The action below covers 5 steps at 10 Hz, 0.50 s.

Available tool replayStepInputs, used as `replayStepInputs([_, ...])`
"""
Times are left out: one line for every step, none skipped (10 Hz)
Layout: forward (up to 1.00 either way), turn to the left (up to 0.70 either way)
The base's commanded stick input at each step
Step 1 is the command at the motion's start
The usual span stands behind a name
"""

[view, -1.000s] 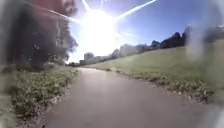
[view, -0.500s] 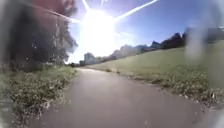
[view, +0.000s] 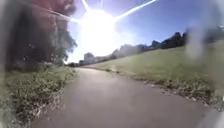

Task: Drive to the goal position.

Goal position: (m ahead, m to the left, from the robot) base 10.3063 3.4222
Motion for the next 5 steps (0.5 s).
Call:
replayStepInputs([0.45, 0.0])
replayStepInputs([0.45, 0.0])
replayStepInputs([0.45, 0.0])
replayStepInputs([0.45, 0.0])
replayStepInputs([0.45, 0.0])
